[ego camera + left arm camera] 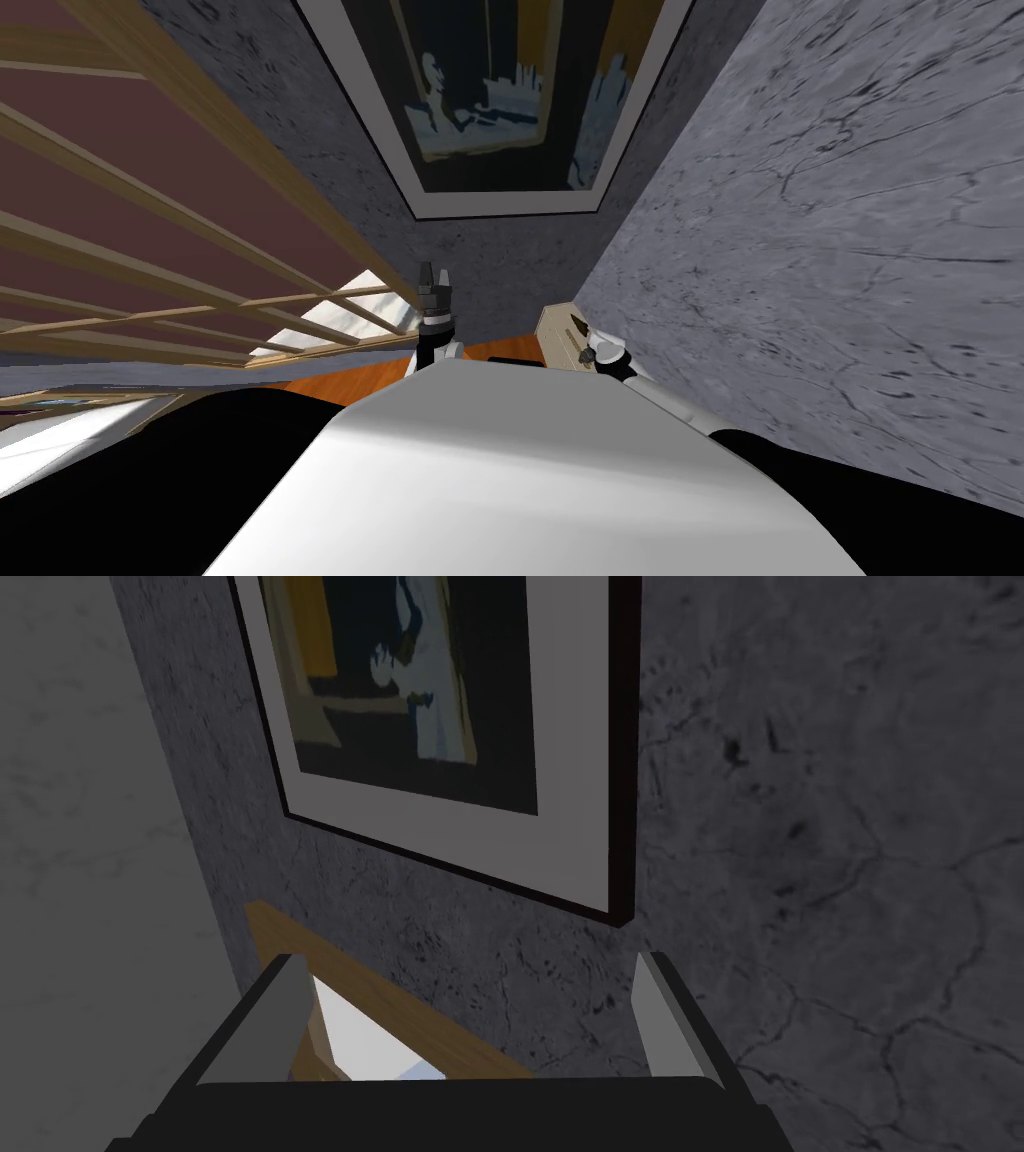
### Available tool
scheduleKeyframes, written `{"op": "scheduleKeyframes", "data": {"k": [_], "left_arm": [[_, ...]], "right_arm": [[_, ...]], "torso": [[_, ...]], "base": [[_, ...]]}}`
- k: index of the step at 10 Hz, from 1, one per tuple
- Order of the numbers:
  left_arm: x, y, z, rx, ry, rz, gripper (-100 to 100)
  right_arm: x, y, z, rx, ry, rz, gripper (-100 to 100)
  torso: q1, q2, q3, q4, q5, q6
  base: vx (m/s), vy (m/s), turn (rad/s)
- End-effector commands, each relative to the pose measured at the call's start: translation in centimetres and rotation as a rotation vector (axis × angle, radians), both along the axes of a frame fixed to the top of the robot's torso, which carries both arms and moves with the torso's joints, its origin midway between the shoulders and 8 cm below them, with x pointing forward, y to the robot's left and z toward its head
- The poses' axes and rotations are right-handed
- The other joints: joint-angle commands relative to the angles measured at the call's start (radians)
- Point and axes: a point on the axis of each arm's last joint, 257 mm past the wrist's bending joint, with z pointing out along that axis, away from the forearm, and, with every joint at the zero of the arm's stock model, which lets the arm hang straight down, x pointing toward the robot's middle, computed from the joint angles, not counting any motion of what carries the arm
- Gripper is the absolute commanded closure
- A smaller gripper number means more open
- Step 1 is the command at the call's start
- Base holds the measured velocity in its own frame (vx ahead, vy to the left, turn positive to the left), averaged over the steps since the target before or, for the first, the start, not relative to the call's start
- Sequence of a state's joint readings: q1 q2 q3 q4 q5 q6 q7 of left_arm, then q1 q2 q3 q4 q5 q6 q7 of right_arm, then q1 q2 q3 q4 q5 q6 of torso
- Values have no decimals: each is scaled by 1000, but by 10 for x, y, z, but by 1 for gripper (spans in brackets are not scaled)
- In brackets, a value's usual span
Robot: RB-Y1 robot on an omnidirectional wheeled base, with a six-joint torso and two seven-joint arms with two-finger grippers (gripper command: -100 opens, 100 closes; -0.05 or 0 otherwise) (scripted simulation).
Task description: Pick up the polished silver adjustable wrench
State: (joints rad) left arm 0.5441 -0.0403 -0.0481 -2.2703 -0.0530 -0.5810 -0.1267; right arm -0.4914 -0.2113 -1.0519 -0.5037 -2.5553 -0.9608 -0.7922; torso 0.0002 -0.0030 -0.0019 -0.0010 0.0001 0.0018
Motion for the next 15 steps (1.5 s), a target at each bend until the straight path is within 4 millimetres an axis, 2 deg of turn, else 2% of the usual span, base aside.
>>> {"op": "scheduleKeyframes", "data": {"k": [1, 4, 5, 6, 7, 11, 15], "left_arm": [[0, 0, 0, 0, 0, 0, 0], [0, 0, 0, 0, 0, 0, 0], [0, 0, 0, 0, 0, 0, 0], [0, 0, 0, 0, 0, 0, 0], [0, 0, 0, 0, 0, 0, 0], [0, 0, 0, 0, 0, 0, 0], [0, 0, 0, 0, 0, 0, 0]], "right_arm": [[8, 16, -2, 37, -16, -5, -100], [24, 48, -6, 103, -49, -14, -100], [22, 44, -6, 90, -44, -12, -100], [23, 45, -6, 92, -45, -12, 0], [15, 40, -9, 93, -47, -65, -100], [-9, 24, -17, 92, -54, -223, -100], [-17, 18, -19, 88, -59, -278, -100]], "torso": [[0, 0, 0, 0, 0, 0], [-3, -2, -1, 0, -1, 0], [-4, -2, -1, 0, -1, 0], [-2, -1, -1, 0, 0, 0], [0, 0, 0, 0, 0, 0], [-2, 7, 4, 2, 0, -1], [-2, 5, 3, 1, 0, 1]], "base": [[16, -25, 78], [44, -76, 132], [19, -39, 21], [4, -7, -2], [-36, -47, 285], [-96, -80, 399], [-65, -40, 185]]}}
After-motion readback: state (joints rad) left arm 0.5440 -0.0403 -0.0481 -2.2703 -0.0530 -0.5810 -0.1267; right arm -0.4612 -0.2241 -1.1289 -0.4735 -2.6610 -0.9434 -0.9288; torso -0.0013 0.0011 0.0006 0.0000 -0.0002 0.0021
